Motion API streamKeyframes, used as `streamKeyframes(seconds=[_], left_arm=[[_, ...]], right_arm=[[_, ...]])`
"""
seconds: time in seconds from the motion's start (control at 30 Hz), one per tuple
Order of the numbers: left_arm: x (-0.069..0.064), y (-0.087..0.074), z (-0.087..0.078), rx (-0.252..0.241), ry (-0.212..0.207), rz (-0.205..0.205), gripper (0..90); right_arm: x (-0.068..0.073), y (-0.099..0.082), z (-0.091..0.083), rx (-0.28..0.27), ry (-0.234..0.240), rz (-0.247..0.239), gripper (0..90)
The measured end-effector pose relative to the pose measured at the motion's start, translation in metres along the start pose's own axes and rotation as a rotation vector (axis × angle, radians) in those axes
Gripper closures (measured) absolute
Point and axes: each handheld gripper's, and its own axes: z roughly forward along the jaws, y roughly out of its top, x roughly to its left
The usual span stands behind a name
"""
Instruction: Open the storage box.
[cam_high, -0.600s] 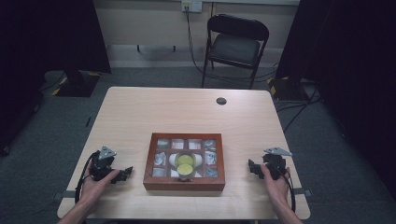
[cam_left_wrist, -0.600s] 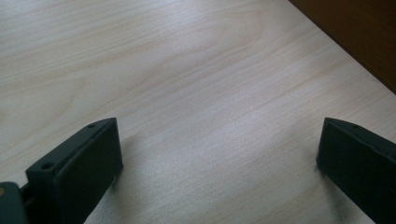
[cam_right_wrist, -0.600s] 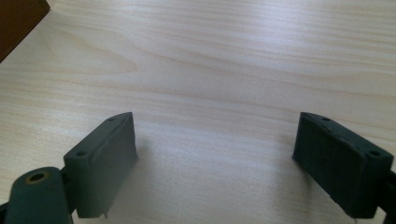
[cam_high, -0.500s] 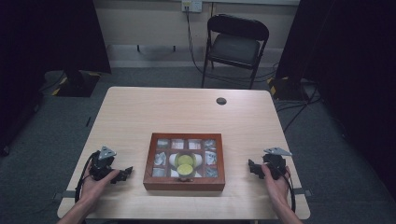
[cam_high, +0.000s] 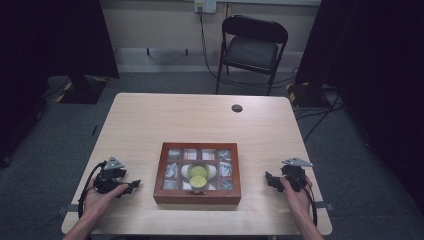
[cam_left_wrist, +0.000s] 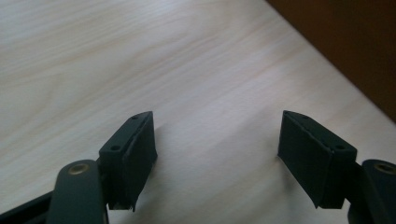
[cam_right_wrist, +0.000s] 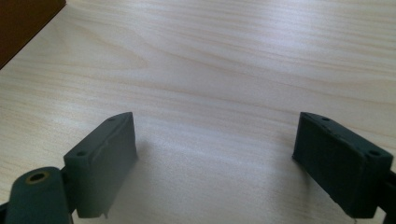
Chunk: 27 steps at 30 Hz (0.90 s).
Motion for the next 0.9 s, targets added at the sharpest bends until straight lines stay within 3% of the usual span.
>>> streamKeyframes(seconds=[0.17, 0.27, 0.3, 0.37, 0.47, 0.57, 0.7, 0.9], left_arm=[[-0.005, 0.006, -0.005, 0.015, -0.029, 0.017, 30.1], [-0.011, 0.011, -0.008, 0.003, -0.057, 0.046, 32.5], [-0.013, 0.012, -0.008, -0.003, -0.081, 0.049, 32.2], [-0.018, 0.013, -0.011, -0.015, -0.082, 0.042, 32.3], [-0.025, 0.013, -0.015, -0.02, -0.092, 0.027, 33.5], [-0.03, 0.015, -0.02, -0.03, -0.097, 0.065, 34.0], [-0.038, 0.018, -0.026, -0.071, -0.134, 0.074, 34.5], [-0.045, 0.021, -0.028, -0.084, -0.171, 0.081, 36.8]], right_arm=[[0.0, 0.0, 0.0, 0.0, 0.025, -0.025, 13.4], [0.0, 0.0, 0.0, -0.004, 0.047, -0.045, 13.5], [0.001, 0.0, 0.0, -0.003, 0.054, -0.052, 13.6], [0.002, 0.0, 0.0, -0.004, 0.062, -0.058, 13.5], [0.003, 0.0, 0.0, -0.003, 0.061, -0.056, 13.4], [0.003, 0.0, 0.0, -0.003, 0.059, -0.054, 13.3], [0.003, 0.0, 0.0, -0.003, 0.06, -0.055, 13.2], [0.004, 0.0, 0.0, -0.002, 0.075, -0.069, 13.2]])
